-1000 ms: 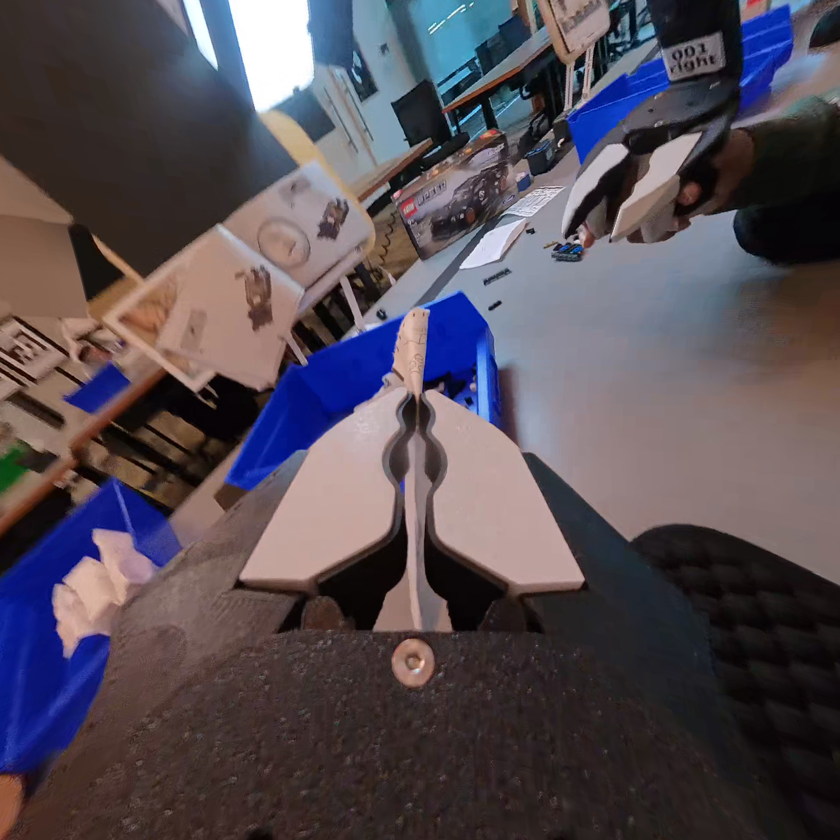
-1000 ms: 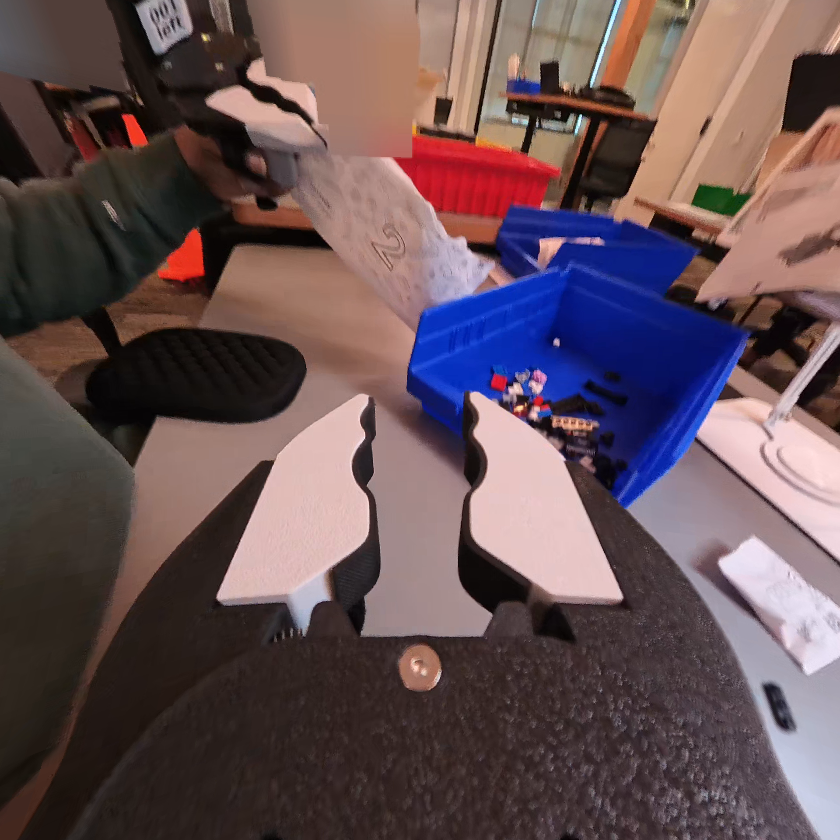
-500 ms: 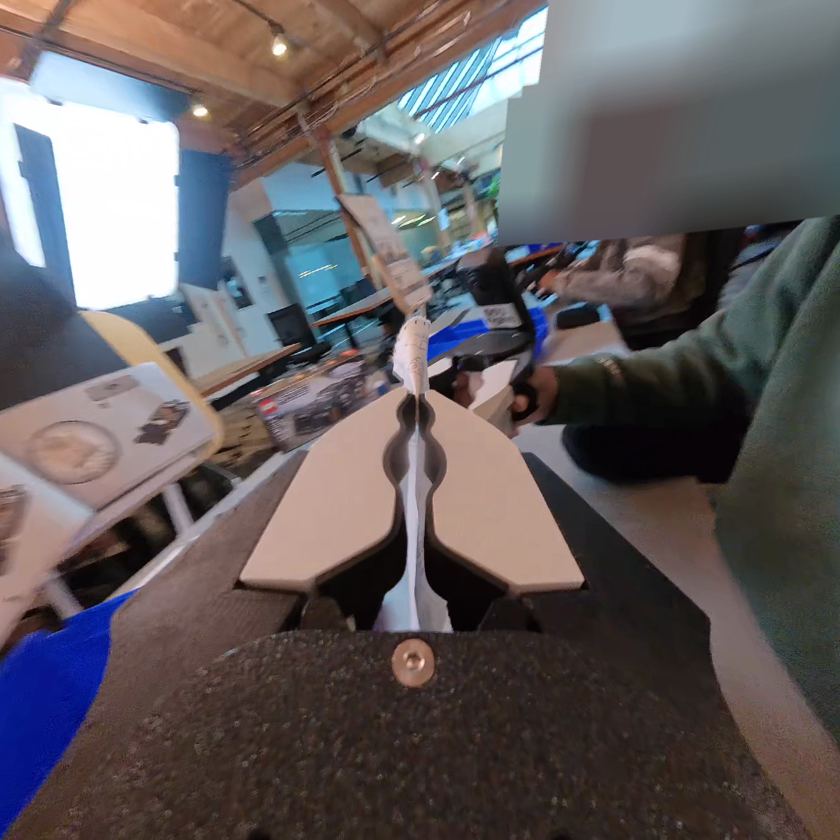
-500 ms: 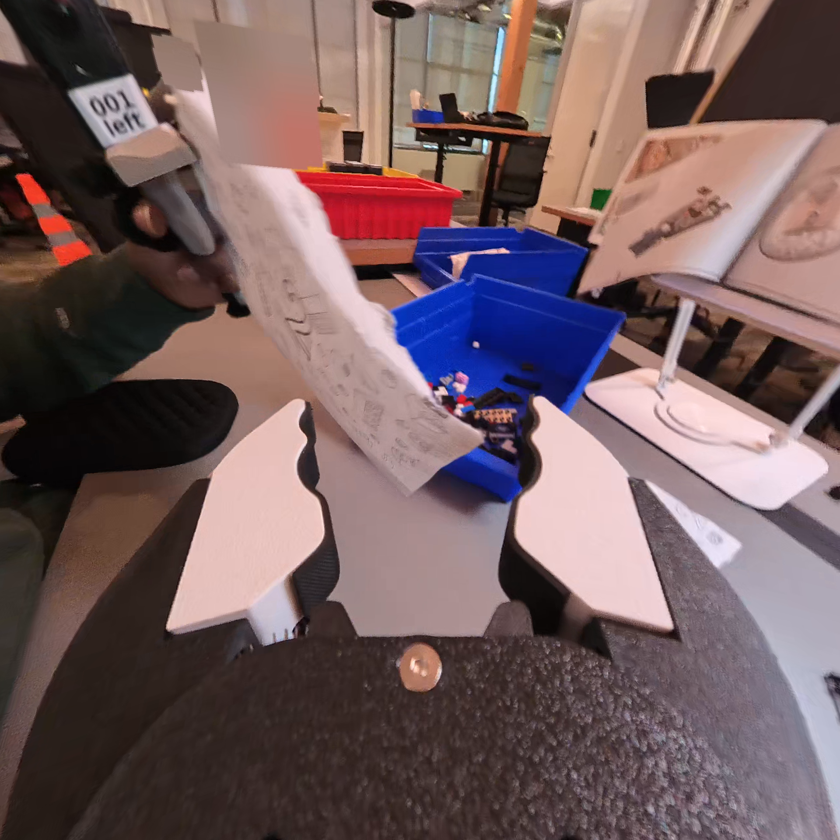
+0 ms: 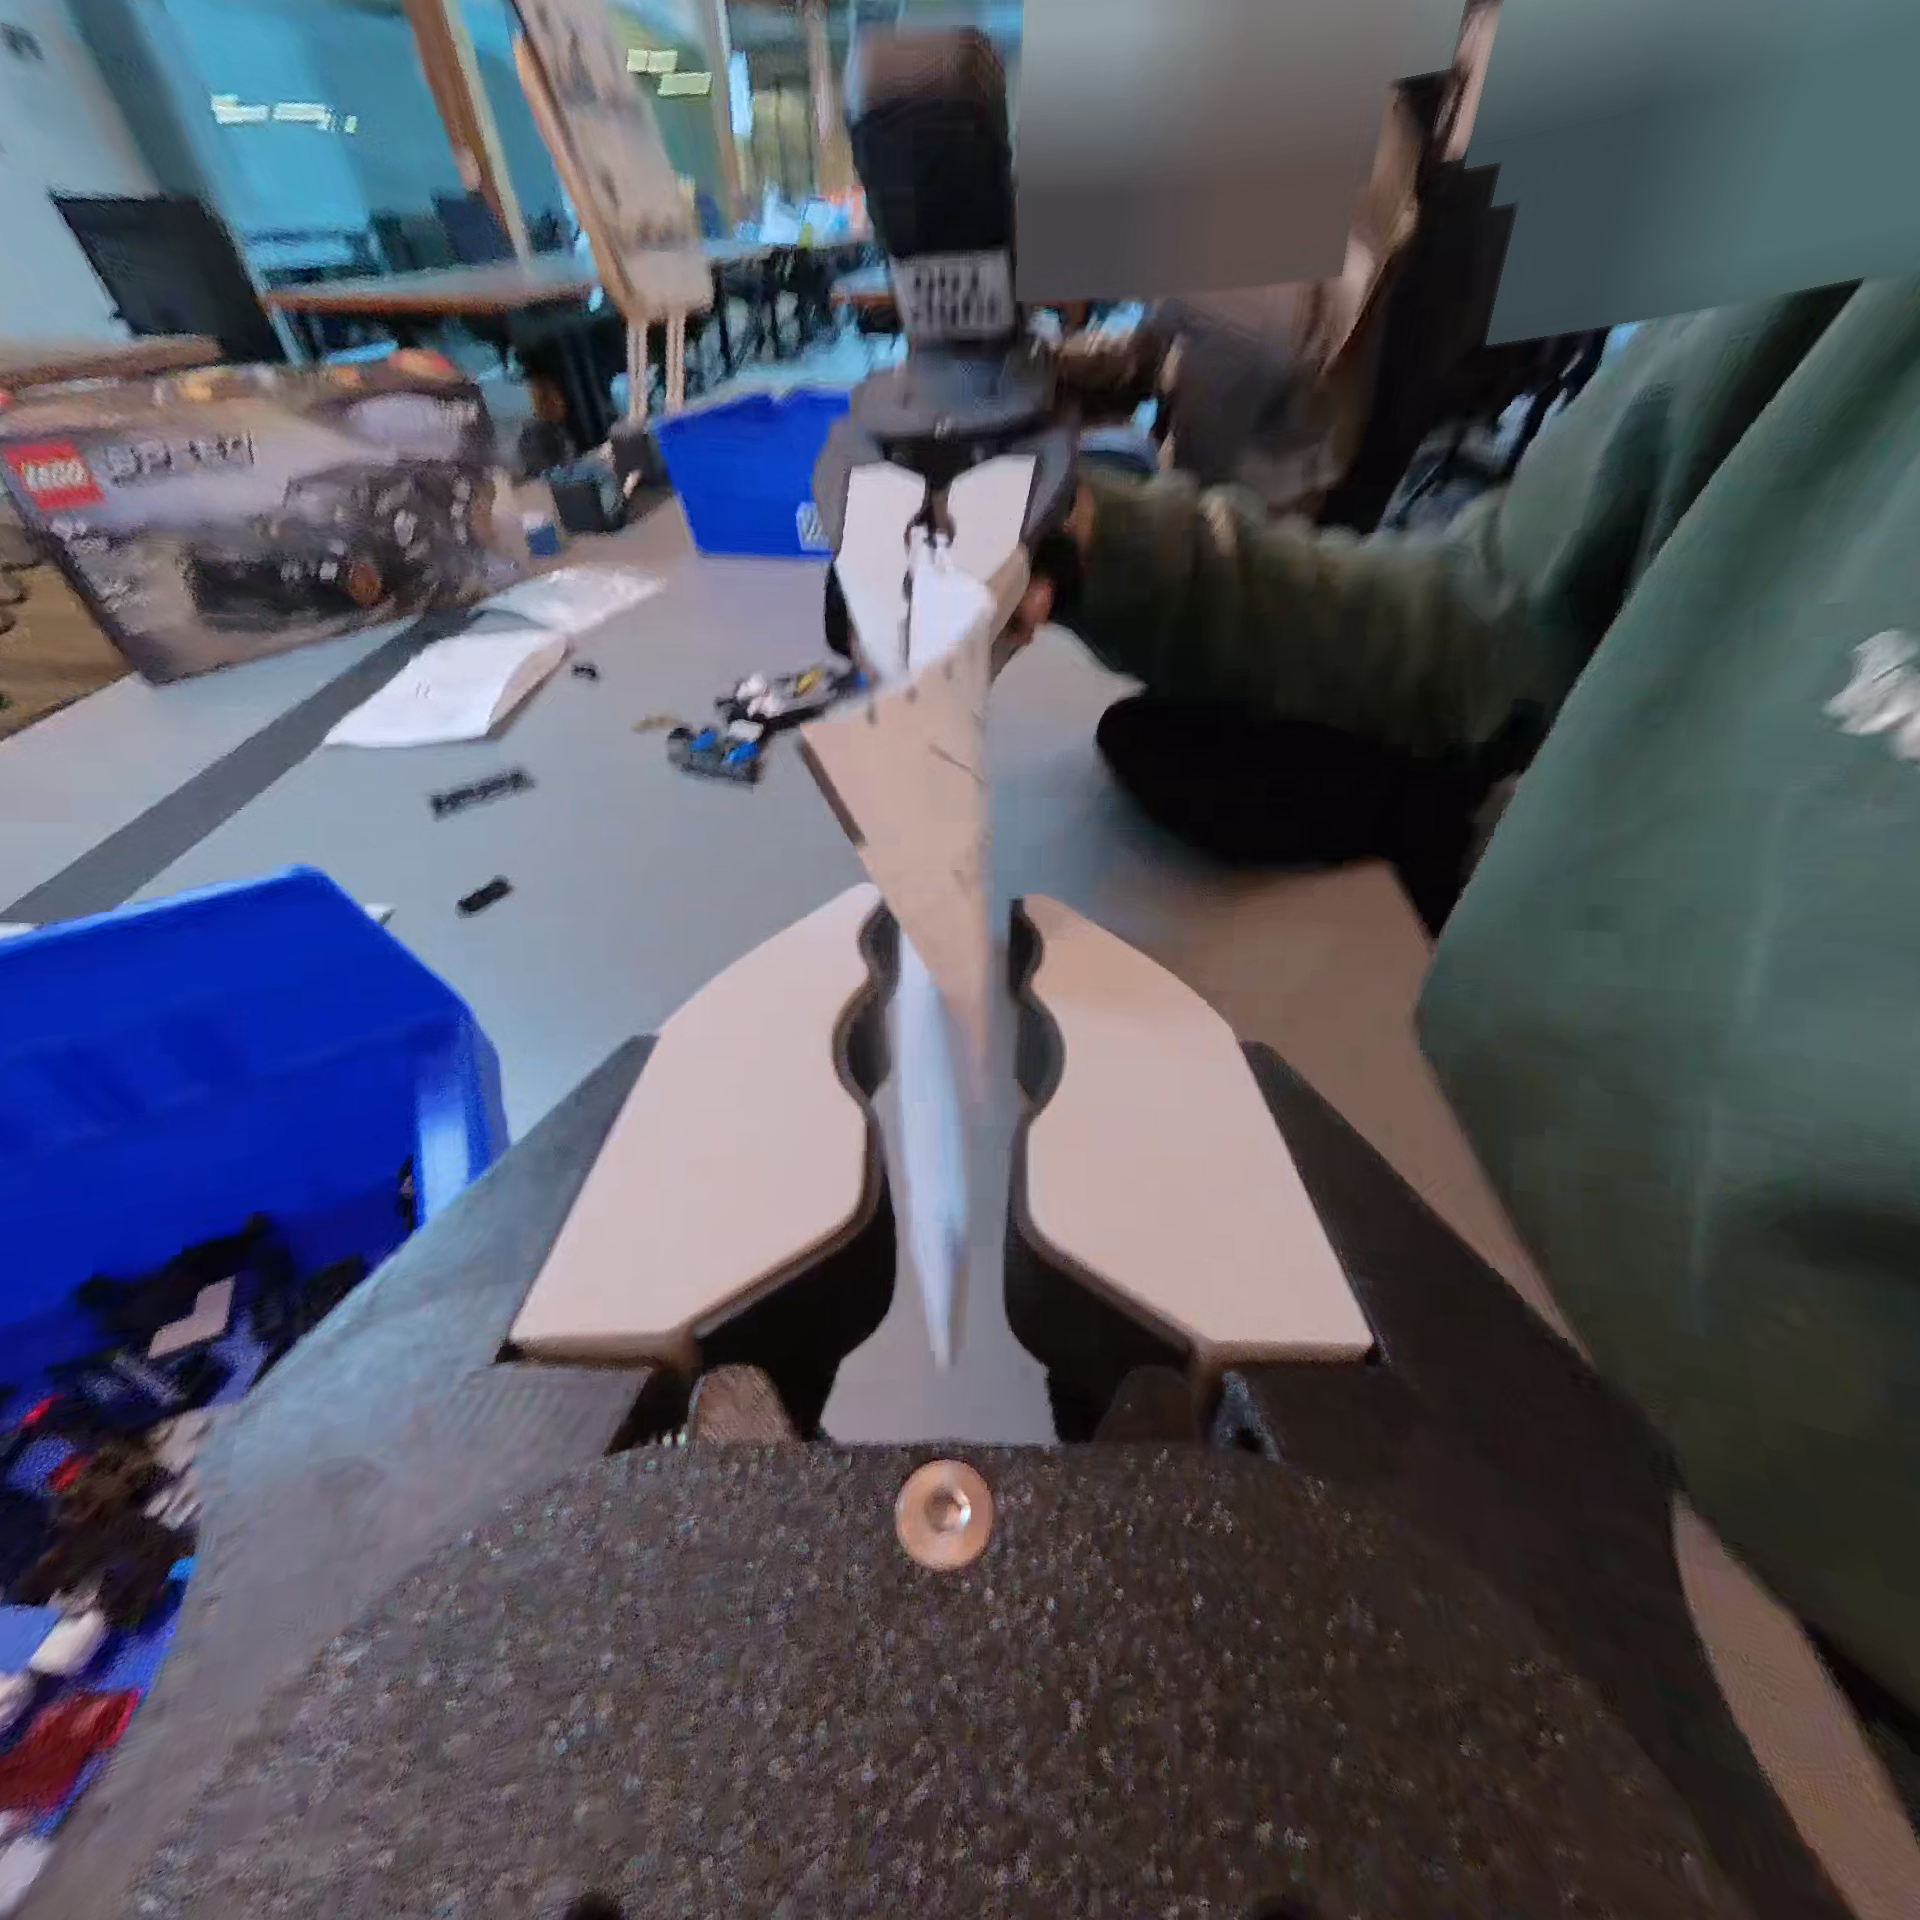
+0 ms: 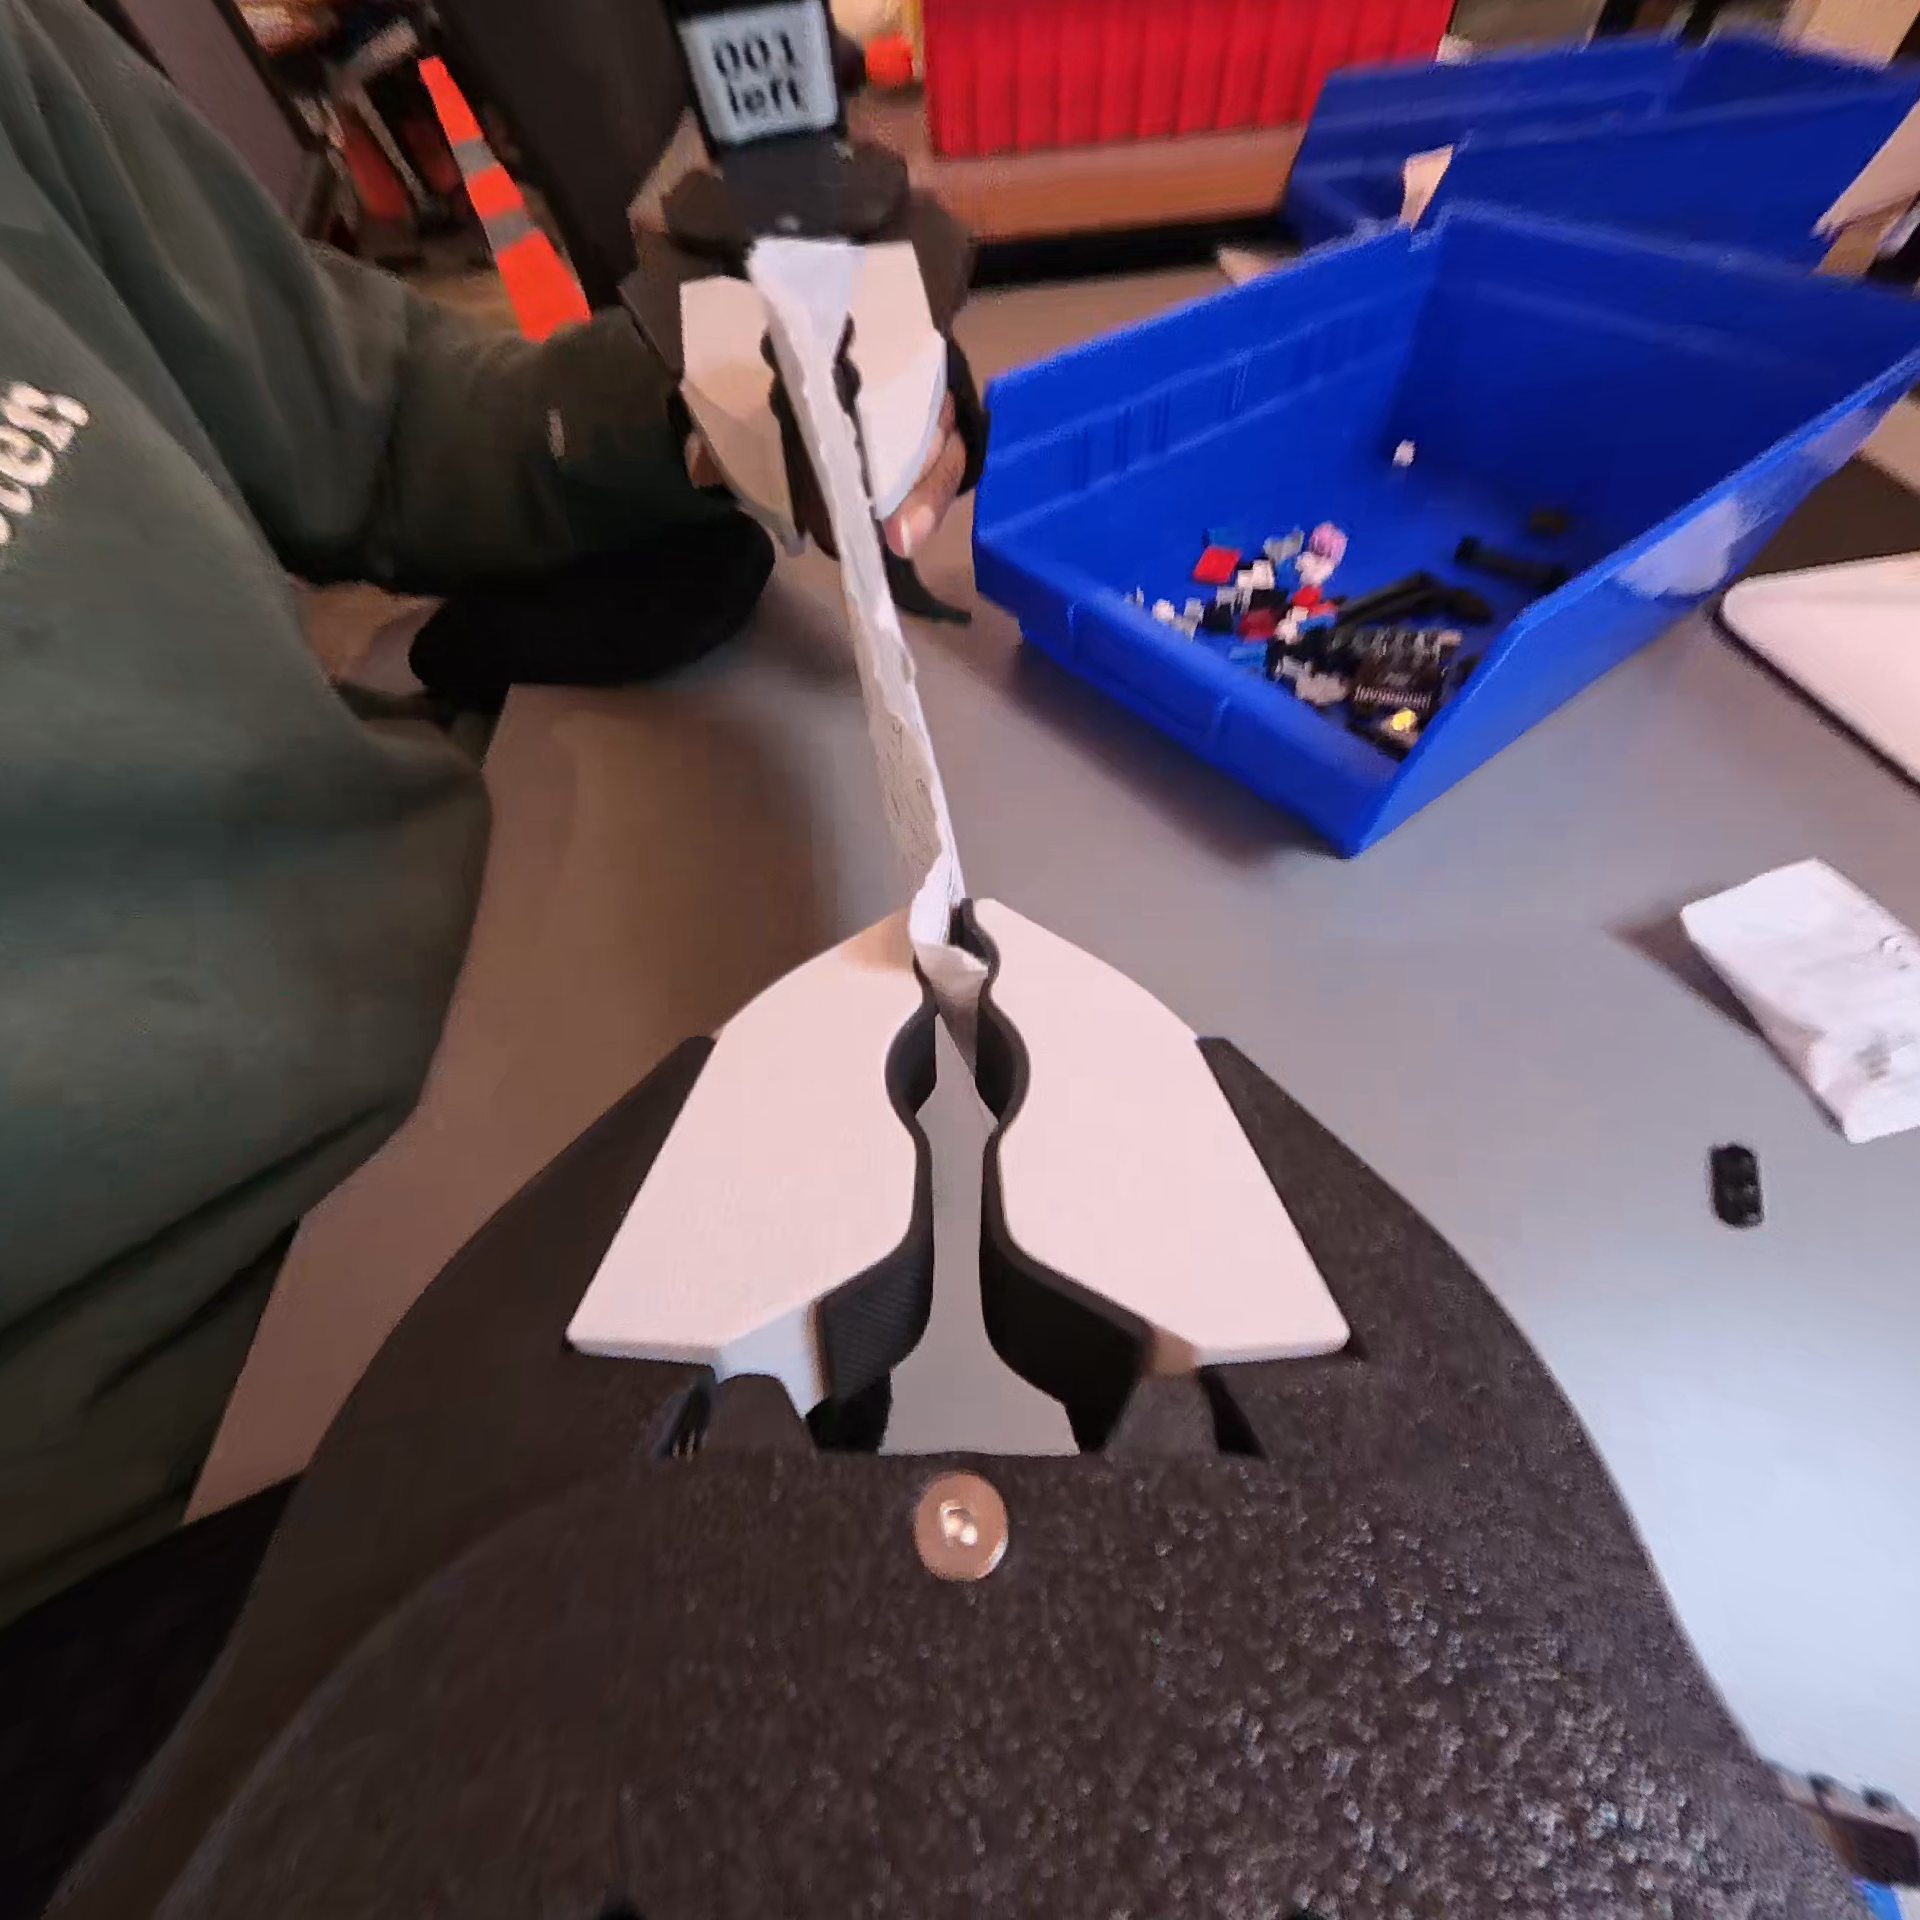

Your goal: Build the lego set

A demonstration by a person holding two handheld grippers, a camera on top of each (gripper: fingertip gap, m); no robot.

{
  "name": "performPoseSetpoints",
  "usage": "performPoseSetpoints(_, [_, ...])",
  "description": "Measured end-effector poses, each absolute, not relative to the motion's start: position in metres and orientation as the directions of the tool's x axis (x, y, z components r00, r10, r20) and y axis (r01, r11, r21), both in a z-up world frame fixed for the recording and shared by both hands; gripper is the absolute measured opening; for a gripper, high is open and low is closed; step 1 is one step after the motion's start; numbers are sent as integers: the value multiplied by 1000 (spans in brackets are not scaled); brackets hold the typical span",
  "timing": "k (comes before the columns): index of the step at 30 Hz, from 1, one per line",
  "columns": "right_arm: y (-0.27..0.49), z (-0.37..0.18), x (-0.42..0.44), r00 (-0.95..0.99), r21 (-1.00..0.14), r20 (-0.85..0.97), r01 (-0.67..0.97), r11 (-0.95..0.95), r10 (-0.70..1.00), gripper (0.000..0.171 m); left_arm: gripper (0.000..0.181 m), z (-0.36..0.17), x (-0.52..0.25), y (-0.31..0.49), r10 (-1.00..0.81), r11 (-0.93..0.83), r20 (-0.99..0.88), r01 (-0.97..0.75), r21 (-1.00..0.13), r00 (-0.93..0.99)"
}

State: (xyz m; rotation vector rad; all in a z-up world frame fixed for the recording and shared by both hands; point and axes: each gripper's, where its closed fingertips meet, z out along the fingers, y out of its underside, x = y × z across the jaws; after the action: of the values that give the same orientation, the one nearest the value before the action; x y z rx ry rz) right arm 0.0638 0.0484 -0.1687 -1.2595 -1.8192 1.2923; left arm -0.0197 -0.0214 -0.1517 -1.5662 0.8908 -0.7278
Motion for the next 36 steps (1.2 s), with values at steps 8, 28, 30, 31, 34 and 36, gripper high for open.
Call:
performPoseSetpoints(8, [64, -201, 62, -325, -862, -67, 496, 110, 943, 1, 0, -180, -31, -11, -815, -170, -3, -244, -955, 580])
performPoseSetpoints(28, [42, -170, 49, -471, -625, 150, 636, 452, 869, 0, 0, -192, -14, -19, -853, -67, -122, -340, -938, 507])
performPoseSetpoints(30, [41, -176, 50, -492, -577, 118, 673, 463, 863, 0, 0, -192, -12, -22, -857, -46, -145, -354, -934, 495])
performPoseSetpoints(31, [40, -179, 51, -500, -547, 105, 693, 470, 860, 0, 0, -193, -11, -22, -856, -41, -154, -362, -931, 493])
performPoseSetpoints(34, [37, -192, 54, -545, -404, 121, 736, 542, 830, 0, 0, -193, -7, -23, -857, -43, -155, -368, -929, 492])
performPoseSetpoints(36, [30, -196, 53, -603, -310, 156, 722, 618, 782, 0, 0, -194, -4, -22, -852, -44, -163, -378, -925, 498])
